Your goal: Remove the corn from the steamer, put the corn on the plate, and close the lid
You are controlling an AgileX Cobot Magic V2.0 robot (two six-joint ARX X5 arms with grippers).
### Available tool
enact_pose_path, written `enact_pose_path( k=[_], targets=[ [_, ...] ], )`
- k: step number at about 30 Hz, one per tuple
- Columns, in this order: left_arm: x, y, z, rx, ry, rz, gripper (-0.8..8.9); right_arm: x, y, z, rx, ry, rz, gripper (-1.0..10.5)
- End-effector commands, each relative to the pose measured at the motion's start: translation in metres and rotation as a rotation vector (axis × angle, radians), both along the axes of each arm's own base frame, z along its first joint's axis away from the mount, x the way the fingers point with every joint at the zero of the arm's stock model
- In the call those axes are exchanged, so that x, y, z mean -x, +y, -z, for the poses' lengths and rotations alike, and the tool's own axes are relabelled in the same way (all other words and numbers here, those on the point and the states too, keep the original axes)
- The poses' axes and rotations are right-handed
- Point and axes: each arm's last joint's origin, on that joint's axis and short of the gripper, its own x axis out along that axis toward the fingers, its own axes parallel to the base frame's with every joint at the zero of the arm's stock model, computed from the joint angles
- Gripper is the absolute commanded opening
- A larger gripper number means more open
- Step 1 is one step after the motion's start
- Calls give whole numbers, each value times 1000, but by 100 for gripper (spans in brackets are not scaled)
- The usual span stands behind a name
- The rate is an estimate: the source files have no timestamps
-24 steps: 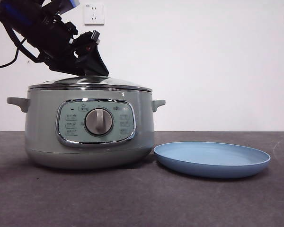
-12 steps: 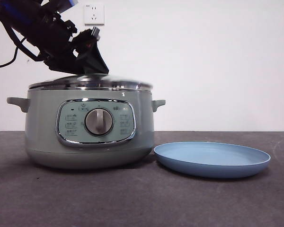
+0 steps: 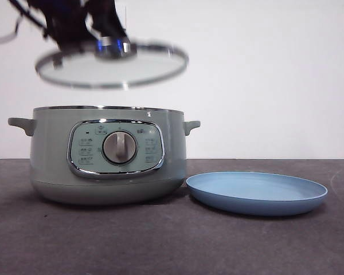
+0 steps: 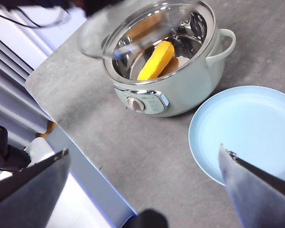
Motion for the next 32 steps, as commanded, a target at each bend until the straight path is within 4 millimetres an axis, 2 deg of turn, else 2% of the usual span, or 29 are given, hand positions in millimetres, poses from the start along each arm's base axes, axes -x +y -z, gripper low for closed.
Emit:
enact_pose_path(
  k=[1,6,10,15,19,25,32],
  targets=[
    [23,8,-40,40,-93,11,-8,-3,1,-3,-9,-30,1,629],
    [80,29,-77,65,-163,7,-8,-13,3,-6,-45,-48,19,629],
    [133,49,-96,83,-213,3,-8,-28,13,-8,-91,-60,8,627],
    [187,71,-102,85,-244,-42,-8,-52,38,-8,-146,-71,-9,626],
    [223,85,-98,73,-229,-71,-8,-74,72,-3,-109,-64,-15,626],
    [251,96,-88,49,-189,-98,-8,-110,138,3,-5,-38,-23,626],
    [260,100,-80,20,-129,-95,-8,-152,215,12,120,-31,-3,592]
  ],
)
